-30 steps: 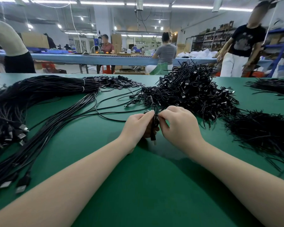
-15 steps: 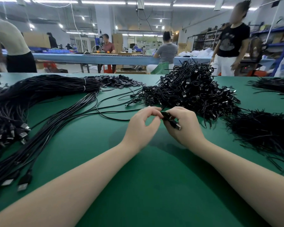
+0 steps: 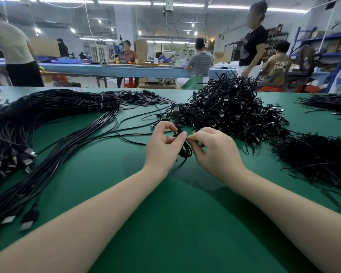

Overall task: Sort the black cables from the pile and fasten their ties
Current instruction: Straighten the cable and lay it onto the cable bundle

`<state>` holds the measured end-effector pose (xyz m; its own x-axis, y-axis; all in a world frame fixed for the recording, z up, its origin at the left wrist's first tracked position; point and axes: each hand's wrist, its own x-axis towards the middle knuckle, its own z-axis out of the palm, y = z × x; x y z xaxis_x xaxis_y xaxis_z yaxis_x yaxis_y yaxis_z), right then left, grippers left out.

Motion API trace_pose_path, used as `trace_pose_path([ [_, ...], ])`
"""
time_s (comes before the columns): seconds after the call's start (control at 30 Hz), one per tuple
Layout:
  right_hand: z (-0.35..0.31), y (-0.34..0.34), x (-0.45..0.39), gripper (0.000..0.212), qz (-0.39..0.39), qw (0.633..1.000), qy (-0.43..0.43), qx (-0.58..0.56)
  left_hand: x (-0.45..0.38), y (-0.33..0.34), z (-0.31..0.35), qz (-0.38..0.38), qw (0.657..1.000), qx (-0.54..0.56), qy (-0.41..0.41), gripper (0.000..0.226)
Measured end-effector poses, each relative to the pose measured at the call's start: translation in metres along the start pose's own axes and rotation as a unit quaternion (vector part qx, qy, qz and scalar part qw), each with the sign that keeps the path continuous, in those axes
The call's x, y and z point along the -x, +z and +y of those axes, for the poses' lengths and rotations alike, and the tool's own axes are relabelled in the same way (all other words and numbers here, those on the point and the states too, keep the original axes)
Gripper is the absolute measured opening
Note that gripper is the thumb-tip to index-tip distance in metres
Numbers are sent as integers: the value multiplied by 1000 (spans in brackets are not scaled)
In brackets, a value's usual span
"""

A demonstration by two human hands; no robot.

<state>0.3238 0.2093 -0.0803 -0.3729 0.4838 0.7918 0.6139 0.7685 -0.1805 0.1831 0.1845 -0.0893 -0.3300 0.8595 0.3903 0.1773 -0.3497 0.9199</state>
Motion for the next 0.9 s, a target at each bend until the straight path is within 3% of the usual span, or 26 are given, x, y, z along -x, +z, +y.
trace_pose_path([
  [0.17,6,-4,-2,12,46,971,-150,182,-4,-3,4,-61,984,107,-132,18],
  [0.3,5,-2,1,13,84,980,-114,139,-7,-8,5,-115,970,137,-167,12],
  [0.43,8,4,5,6,36,999,22,25,-6,-4,-4,-129,990,-4,-57,38],
  [0.5,12,6,5,5,32,998,53,-15,-5,-2,-8,-124,988,-87,28,53],
  [0.57,11,6,4,6,34,997,61,-41,-6,-4,-12,-126,986,-100,46,58],
  [0.77,4,8,0,7,58,995,37,-69,-6,-7,-10,-75,996,50,-6,7],
  [0.9,3,5,1,11,109,990,-43,78,-4,-1,-4,-79,987,112,-88,8],
])
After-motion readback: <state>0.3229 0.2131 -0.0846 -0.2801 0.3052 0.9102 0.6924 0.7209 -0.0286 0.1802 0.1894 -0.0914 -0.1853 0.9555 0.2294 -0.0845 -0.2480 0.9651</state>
